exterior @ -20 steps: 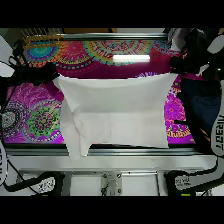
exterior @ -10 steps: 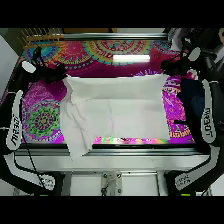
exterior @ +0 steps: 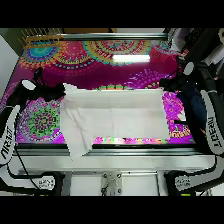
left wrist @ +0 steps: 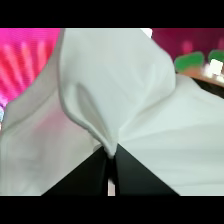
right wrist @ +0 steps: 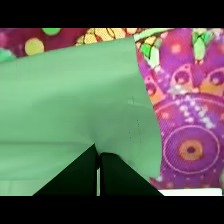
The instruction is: Fold the clothes and pants, and hang the long-sleeved shirts on hangers.
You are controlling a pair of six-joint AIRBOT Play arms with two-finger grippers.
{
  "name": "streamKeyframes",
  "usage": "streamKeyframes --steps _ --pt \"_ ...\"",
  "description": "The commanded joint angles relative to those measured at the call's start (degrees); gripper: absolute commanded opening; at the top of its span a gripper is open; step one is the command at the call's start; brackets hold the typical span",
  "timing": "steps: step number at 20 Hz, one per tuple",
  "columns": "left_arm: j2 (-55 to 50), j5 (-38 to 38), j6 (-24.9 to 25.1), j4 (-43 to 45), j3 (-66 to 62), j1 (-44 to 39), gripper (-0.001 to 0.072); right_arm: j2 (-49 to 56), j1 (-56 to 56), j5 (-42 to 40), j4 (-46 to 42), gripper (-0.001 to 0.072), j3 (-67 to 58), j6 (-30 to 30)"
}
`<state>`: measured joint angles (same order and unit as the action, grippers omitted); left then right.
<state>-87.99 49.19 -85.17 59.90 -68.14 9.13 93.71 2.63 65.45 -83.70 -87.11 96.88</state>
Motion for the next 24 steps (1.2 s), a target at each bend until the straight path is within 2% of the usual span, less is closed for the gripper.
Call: streamKeyframes --steps 1,8,9,10,11,14,17,19,21,24 --pt "1.9 -1.2 1.4 0.0 6.6 0.3 0.0009 -3.5 -0.7 -2.3 -0.1 0.0009 10.3 0.4" --pt "1.9 -0.6 1.4 -0.1 9.6 0.3 0.001 -3.6 -1.7 -2.5 0.4 0.0021 15.3 0.6" --pt "1.9 -0.3 1.4 -0.2 9.6 0.3 0.0139 -3.7 -1.7 -2.4 0.7 0.0114 15.3 0.6" --pt "2.1 0.2 1.4 -1.2 9.6 0.3 0.0427 -4.0 -1.6 -2.4 2.1 0.0381 15.2 0.6" --pt "2.5 0.4 1.4 -1.8 9.6 0.3 0.05 -4.7 -1.5 -2.4 3.0 0.0536 15.1 0.6" --pt "8.0 1.0 1.4 -0.8 9.7 0.3 0.05 -10.3 -0.4 -0.2 2.3 0.0526 15.0 0.3" --pt "15.6 6.6 0.5 2.2 11.5 0.3 0.05 -18.9 4.6 6.8 -1.2 0.0526 19.0 -1.0" --pt "20.1 8.4 0.3 2.0 15.9 -0.1 0.05 -25.2 10.1 8.9 -0.7 0.0526 27.9 1.3" --pt "24.2 7.4 0.3 2.0 21.4 -1.0 0.05 -31.1 15.8 8.7 0.1 0.0527 39.8 8.4" --pt "28.7 5.1 -1.8 1.9 27.7 -2.9 0.05 -36.7 22.9 3.5 9.7 0.0527 55.2 10.9"
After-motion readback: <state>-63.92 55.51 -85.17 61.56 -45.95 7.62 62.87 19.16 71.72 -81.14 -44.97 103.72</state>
